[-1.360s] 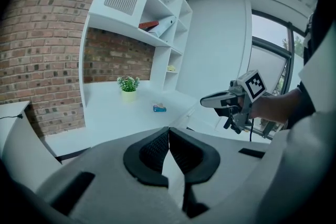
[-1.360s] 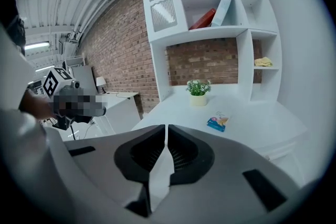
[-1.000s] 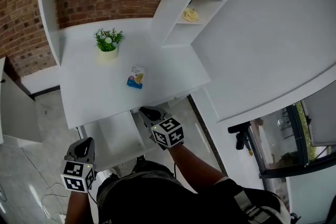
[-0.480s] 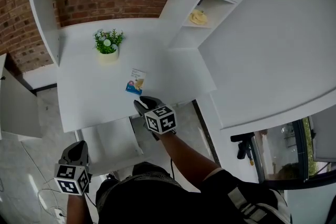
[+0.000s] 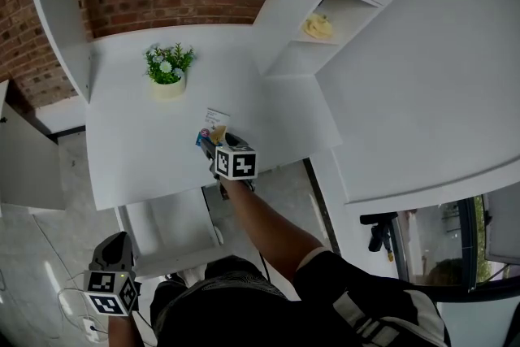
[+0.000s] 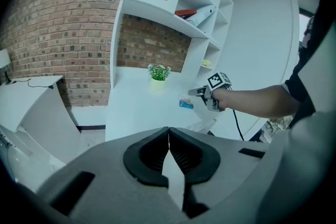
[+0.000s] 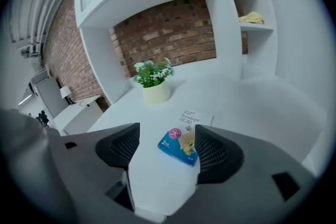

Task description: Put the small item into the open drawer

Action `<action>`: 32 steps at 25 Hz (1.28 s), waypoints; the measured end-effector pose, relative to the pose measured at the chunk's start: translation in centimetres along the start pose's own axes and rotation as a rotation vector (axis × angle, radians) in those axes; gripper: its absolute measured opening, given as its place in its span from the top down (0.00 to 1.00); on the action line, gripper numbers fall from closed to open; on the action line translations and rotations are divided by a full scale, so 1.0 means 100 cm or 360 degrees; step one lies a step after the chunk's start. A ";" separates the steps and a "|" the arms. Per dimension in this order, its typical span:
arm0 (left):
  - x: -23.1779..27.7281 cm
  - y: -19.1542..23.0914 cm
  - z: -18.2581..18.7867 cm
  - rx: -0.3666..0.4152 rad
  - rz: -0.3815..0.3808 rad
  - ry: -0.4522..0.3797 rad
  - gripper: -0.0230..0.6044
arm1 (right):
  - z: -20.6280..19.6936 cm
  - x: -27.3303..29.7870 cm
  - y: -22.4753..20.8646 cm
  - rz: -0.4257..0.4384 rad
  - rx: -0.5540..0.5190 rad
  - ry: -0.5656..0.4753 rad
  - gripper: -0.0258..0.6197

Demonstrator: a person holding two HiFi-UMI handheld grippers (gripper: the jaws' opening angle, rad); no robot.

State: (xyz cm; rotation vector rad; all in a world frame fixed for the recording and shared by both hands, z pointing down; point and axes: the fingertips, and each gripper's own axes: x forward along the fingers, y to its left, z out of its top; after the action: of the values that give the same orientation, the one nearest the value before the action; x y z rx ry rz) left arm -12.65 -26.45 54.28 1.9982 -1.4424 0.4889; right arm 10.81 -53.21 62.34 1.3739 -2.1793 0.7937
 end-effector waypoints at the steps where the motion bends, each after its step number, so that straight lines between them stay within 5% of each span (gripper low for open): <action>1: 0.000 0.001 0.000 -0.0006 0.0008 0.0003 0.93 | -0.001 0.009 -0.006 -0.0046 0.0042 0.0008 0.46; 14: -0.006 0.015 -0.014 -0.0086 0.0100 0.0065 0.93 | -0.022 0.085 -0.048 -0.0488 0.0232 0.0202 0.29; 24: -0.005 0.023 -0.014 -0.0115 0.0105 0.0058 0.93 | -0.033 0.095 -0.048 -0.0533 0.0193 0.0254 0.27; 32: -0.005 0.022 -0.012 -0.0089 0.0068 0.0042 0.93 | -0.038 0.087 -0.047 -0.0381 0.0124 0.0280 0.28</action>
State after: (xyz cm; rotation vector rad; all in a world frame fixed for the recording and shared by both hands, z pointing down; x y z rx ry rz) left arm -14.83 -25.77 55.40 1.9140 -1.4699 0.4864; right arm 11.75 -57.93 71.76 1.5076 -1.8274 0.8793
